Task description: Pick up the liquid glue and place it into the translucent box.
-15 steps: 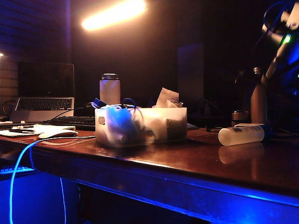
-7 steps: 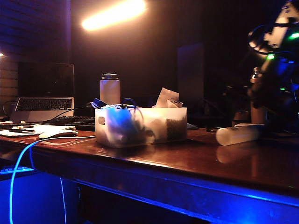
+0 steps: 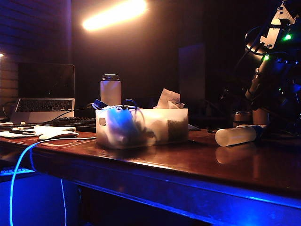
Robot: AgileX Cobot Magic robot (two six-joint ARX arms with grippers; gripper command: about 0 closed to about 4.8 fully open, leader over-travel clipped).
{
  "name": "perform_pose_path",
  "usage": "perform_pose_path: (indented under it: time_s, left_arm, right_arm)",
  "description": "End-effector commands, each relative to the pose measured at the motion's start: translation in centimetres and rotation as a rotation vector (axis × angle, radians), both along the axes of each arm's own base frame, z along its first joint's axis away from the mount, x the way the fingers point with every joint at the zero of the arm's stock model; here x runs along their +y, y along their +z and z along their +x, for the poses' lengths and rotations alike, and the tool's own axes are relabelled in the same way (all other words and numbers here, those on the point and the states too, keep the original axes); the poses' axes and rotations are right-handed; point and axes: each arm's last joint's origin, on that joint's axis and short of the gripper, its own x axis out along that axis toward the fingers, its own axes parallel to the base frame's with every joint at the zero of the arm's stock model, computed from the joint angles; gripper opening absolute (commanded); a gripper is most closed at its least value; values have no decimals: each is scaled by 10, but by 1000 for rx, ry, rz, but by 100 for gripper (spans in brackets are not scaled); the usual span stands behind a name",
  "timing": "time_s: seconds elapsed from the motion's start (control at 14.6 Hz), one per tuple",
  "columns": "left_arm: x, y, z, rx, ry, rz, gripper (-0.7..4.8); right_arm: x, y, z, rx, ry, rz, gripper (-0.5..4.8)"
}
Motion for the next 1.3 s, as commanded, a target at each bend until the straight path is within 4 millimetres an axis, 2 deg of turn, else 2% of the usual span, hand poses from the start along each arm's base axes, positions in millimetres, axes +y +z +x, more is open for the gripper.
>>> perform_pose_path:
  time_s: [0.07, 0.14, 0.21, 0.55, 0.96, 1.1, 1.3]
  left_arm:
    - [0, 3, -2, -12, -8, -4, -5]
    - [0, 3, -3, -15, -8, -5, -5]
    - [1, 4, -4, -18, -8, -6, -5]
    - [1, 4, -6, -22, -8, -7, -5]
    - [1, 4, -6, -23, -7, -7, -5]
    - [1, 4, -6, -22, -7, -7, -5]
    - [1, 4, -6, -22, -8, -7, -5]
  right_arm:
    - [0, -10, -2, 56, 7, 5, 368]
    - [1, -10, -2, 58, 8, 6, 285]
    - [1, -10, -2, 59, 12, 13, 241]
    - [3, -6, 3, -7, 77, 61, 242]
    - [5, 18, 12, -121, 166, 25, 243]
    - [5, 16, 12, -105, 166, 26, 317]
    - [4, 13, 9, -53, 111, 27, 319]
